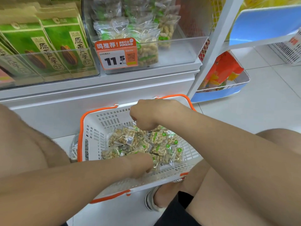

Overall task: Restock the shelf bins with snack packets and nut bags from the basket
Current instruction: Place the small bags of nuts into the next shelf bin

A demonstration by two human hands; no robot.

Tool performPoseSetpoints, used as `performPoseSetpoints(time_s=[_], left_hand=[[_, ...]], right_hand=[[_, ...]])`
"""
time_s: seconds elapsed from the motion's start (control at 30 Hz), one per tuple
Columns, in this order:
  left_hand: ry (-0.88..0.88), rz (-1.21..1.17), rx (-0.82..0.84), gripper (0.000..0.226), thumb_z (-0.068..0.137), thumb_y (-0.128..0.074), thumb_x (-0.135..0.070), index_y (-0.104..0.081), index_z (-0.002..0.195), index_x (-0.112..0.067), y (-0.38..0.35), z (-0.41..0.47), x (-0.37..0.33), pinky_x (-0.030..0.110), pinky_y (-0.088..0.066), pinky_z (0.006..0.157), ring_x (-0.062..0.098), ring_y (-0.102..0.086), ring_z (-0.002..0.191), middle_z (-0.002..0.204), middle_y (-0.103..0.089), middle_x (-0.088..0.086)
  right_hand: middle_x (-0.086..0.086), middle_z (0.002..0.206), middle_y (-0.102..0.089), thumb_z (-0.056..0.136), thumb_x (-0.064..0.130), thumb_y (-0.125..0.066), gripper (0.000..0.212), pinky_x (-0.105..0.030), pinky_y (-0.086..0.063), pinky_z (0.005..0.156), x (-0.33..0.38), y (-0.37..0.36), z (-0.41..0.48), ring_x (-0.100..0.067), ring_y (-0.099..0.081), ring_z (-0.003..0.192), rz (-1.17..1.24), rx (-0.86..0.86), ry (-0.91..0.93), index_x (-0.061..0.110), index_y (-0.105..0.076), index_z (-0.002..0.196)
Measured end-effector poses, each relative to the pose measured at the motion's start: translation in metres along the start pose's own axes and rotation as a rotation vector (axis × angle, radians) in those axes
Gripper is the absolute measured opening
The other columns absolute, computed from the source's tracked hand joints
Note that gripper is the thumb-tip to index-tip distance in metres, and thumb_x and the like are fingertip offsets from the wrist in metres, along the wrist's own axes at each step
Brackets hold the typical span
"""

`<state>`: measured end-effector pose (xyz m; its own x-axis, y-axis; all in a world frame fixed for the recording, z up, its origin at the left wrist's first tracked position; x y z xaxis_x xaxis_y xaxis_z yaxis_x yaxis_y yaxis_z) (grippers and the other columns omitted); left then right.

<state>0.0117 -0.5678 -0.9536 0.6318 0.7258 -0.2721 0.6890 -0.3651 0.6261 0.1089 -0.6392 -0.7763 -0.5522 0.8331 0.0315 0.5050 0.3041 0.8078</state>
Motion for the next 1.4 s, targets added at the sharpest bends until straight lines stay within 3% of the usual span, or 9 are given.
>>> performPoseSetpoints(time_s=[0.2,0.37,0.47,0.6,0.7,0.83,1.0,1.17,1.4], left_hand=[[0.038,-0.344,-0.244,0.016,0.095,-0.071,-0.014,-0.079,0.107,-0.019,0.066,-0.010,0.008,0.030,-0.056,0.092,0.009,-0.065,0.096,0.109,-0.073,-0.008],[0.208,-0.842,-0.499,0.017,0.097,-0.055,-0.012,-0.068,0.108,-0.015,0.121,-0.033,0.022,0.027,-0.051,0.067,0.013,-0.065,0.069,0.072,-0.068,-0.002],[0.204,-1.122,-0.650,0.017,0.096,-0.052,-0.010,-0.068,0.099,-0.006,0.144,-0.046,0.028,0.030,-0.048,0.056,0.023,-0.060,0.055,0.062,-0.070,0.013],[0.240,-1.437,-0.742,0.016,0.092,-0.051,-0.004,-0.067,0.089,-0.001,0.168,-0.064,0.027,0.027,-0.041,0.049,0.024,-0.048,0.050,0.052,-0.056,0.012],[0.202,-1.600,-0.765,0.011,0.092,-0.057,-0.009,-0.065,0.089,-0.003,0.188,-0.078,0.021,0.026,-0.038,0.048,0.020,-0.044,0.044,0.054,-0.049,0.010],[0.193,-1.398,-0.952,0.030,0.099,-0.050,-0.032,-0.068,0.096,-0.009,0.225,-0.103,0.021,0.031,-0.038,0.056,0.021,-0.051,0.054,0.068,-0.055,0.001],[0.211,-1.047,-1.307,0.036,0.103,-0.042,-0.024,-0.077,0.095,-0.023,0.257,-0.123,0.029,0.033,-0.046,0.088,0.014,-0.061,0.103,0.101,-0.071,-0.013],[0.147,-1.018,-1.392,0.040,0.092,-0.038,-0.027,-0.076,0.091,-0.037,0.264,-0.118,0.029,0.039,-0.042,0.111,0.011,-0.057,0.119,0.120,-0.067,-0.004],[0.008,-0.946,-1.564,0.014,0.095,-0.064,-0.028,-0.078,0.093,-0.029,0.279,-0.131,0.023,0.039,-0.059,0.082,0.004,-0.068,0.083,0.086,-0.074,-0.015]], right_hand=[[-0.005,0.077,-0.045,0.096,0.003,-0.048,0.025,-0.033,-0.035,0.055,-0.016,0.007,-0.003,-0.024,-0.040,0.062,0.050,-0.045,-0.076,0.013,-0.043,0.074],[-0.004,0.097,-0.051,0.098,0.008,-0.059,0.004,-0.032,-0.042,0.057,-0.029,0.014,-0.011,-0.020,-0.054,0.071,0.075,-0.046,-0.191,0.010,-0.057,0.101],[-0.003,0.086,-0.055,0.093,0.023,-0.070,0.023,-0.034,-0.050,0.064,-0.042,0.018,-0.016,-0.022,-0.058,0.071,0.128,-0.002,-0.233,0.014,-0.052,0.083],[0.004,0.109,-0.069,0.074,0.057,-0.086,0.061,-0.031,-0.054,0.067,-0.050,0.022,-0.032,-0.021,-0.068,0.095,0.256,0.102,-0.222,0.019,-0.065,0.116],[-0.003,0.101,-0.075,0.071,0.043,-0.091,0.063,-0.033,-0.059,0.067,-0.055,0.026,-0.030,-0.021,-0.072,0.088,0.414,-0.086,-0.271,0.012,-0.061,0.118],[-0.014,0.082,-0.073,0.080,0.000,-0.073,0.025,-0.026,-0.049,0.050,-0.068,0.040,-0.032,-0.025,-0.064,0.062,0.862,-0.250,-0.315,-0.001,-0.066,0.104],[-0.017,0.083,-0.076,0.085,-0.007,-0.074,0.022,-0.037,-0.063,0.064,-0.084,0.062,-0.050,-0.032,-0.075,0.074,1.466,-0.467,-0.193,0.004,-0.074,0.104],[-0.011,0.075,-0.060,0.067,0.013,-0.065,0.021,-0.042,-0.050,0.067,-0.094,0.068,-0.062,-0.029,-0.060,0.072,1.455,-0.688,-0.307,0.006,-0.067,0.087],[0.006,0.067,-0.063,0.083,0.017,-0.065,0.007,-0.028,-0.047,0.058,-0.093,0.079,-0.072,-0.020,-0.063,0.068,1.512,-0.771,-0.178,0.019,-0.060,0.079]])
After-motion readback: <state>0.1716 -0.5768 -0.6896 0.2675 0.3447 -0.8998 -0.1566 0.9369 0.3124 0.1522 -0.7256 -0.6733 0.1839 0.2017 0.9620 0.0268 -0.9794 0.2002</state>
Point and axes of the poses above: each hand's wrist, its own z-axis towards the middle knuckle, its own y-axis out of the back of the hand, x = y × z, the point moved 3 cm from there along z, towards the middle knuckle
